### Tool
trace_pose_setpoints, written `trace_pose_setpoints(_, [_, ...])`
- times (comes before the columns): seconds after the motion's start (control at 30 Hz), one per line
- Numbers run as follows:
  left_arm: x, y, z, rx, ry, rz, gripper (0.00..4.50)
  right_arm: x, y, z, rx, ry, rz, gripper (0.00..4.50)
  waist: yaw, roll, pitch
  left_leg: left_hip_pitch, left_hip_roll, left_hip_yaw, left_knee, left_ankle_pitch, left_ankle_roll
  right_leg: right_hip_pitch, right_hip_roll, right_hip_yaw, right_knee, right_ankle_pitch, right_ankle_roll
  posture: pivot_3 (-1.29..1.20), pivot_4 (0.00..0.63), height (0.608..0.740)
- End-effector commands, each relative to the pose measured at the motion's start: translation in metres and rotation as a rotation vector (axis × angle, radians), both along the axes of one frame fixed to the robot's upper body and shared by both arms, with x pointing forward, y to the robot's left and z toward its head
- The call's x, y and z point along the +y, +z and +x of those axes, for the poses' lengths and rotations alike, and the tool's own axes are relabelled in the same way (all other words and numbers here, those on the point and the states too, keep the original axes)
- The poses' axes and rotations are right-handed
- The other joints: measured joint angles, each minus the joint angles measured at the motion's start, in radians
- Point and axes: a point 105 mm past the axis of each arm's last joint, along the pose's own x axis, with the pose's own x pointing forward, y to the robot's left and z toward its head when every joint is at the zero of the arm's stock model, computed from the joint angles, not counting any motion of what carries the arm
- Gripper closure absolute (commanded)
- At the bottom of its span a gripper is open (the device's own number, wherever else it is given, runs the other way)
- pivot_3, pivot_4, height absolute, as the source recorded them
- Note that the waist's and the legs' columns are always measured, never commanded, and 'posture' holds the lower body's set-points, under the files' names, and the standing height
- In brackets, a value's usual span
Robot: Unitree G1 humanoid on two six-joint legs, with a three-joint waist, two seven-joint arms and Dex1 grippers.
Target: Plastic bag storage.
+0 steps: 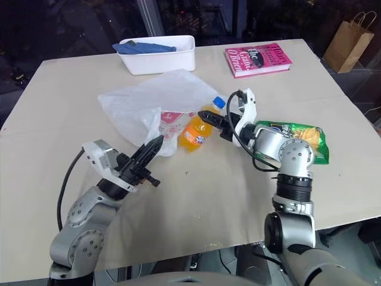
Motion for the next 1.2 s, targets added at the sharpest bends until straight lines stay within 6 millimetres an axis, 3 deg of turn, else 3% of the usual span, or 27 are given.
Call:
trace_pose_setpoints(0.03, [-0.006,0.01,-0.007,-0.055,-0.016,0.003,4.5,-0.007,0.035,0.009,-0.023,-0.044,0.143,1.89,-0.002,0.0,0.0,0.0,0.0,0.0,0.0,0.0,0.0,0.0,0.0,0.0,0.0,0.0,0.0,0.0,0.15,0.74])
trace_pose_setpoints(0.3, [0.001,0.007,-0.003,-0.059,0.007,0.006,4.5,-0.012,0.048,0.013,0.111,-0.06,0.353,1.89,-0.027,0.001,0.0,0.001,-0.001,0.0,-0.001,0.0,0.0,0.0,0.001,0.0,0.001,0.0,0.0,0.0,0.15,0.74])
trace_pose_setpoints(0.47, [-0.005,0.001,-0.006,-0.048,-0.039,0.025,4.5,0.011,0.047,0.01,0.219,-0.053,0.433,1.89,-0.048,0.002,0.0,0.001,0.0,0.002,-0.001,0.0,0.0,-0.001,0.001,0.003,0.003,0.0,0.0,0.0,0.15,0.74])
trace_pose_setpoints(0.73, [-0.014,-0.008,-0.001,-0.045,-0.085,0.058,4.5,0.052,0.035,0.002,0.32,0.012,0.411,1.89,-0.048,0.003,0.0,0.002,-0.001,0.003,-0.001,0.0,0.0,-0.002,0.002,0.003,0.005,0.0,0.0,0.0,0.15,0.74])
trace_pose_setpoints(0.93, [-0.037,-0.014,-0.007,-0.055,-0.231,0.109,4.5,0.079,0.027,0.006,0.378,0.063,0.412,1.89,-0.048,0.003,0.0,0.002,-0.001,0.003,0.0,0.0,0.0,-0.002,0.002,0.003,0.006,0.0,0.0,0.0,0.15,0.74])
trace_pose_setpoints(1.2, [-0.036,-0.013,-0.006,-0.042,-0.243,0.104,4.5,0.116,0.024,0.004,0.374,0.166,0.383,1.89,-0.05,0.003,0.0,0.002,0.0,0.003,0.0,0.0,0.0,-0.003,0.002,0.004,0.006,0.0,0.0,0.0,0.15,0.74])
